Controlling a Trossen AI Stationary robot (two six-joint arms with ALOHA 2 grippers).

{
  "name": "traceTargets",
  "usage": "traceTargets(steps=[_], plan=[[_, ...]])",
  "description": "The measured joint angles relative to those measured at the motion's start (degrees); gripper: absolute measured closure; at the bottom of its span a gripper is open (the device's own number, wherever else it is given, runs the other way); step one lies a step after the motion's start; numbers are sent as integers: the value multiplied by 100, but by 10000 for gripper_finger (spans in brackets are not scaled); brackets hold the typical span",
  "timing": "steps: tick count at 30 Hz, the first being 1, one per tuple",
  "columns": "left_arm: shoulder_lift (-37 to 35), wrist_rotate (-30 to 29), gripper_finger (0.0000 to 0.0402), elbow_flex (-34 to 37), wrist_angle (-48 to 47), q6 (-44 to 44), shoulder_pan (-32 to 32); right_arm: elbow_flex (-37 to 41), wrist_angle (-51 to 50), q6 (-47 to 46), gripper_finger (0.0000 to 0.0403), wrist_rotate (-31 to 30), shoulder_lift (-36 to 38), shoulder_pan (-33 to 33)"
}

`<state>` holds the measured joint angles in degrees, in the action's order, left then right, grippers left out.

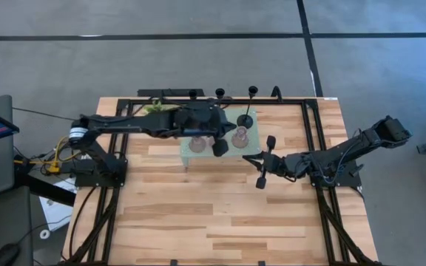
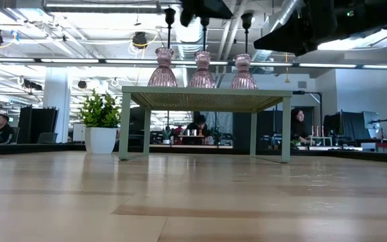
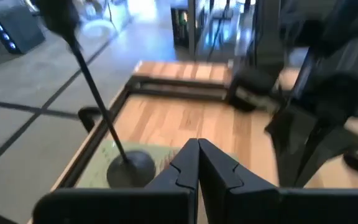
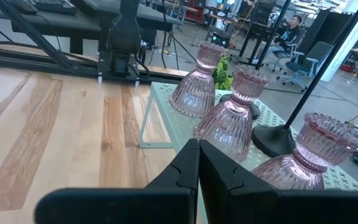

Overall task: Pick & Place candle stick holders
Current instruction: Adjust the middle pink glass candle holder on the shelf

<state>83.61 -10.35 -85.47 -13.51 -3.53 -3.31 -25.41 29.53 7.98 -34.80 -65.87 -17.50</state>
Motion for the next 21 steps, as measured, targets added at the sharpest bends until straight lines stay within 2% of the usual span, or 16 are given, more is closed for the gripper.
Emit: traceTargets(steps=[4, 10, 21], plan=[[173, -31, 397, -376, -769, 4, 0, 0, -212, -7, 403, -1, 2, 0], [-176, -447, 398, -424, -1942, 996, 0, 0, -257, -33, 403, -9, 2, 17], [-136, -455, 398, -411, -2503, 1354, 0, 0, -251, -49, 403, -5, 0, 76]])
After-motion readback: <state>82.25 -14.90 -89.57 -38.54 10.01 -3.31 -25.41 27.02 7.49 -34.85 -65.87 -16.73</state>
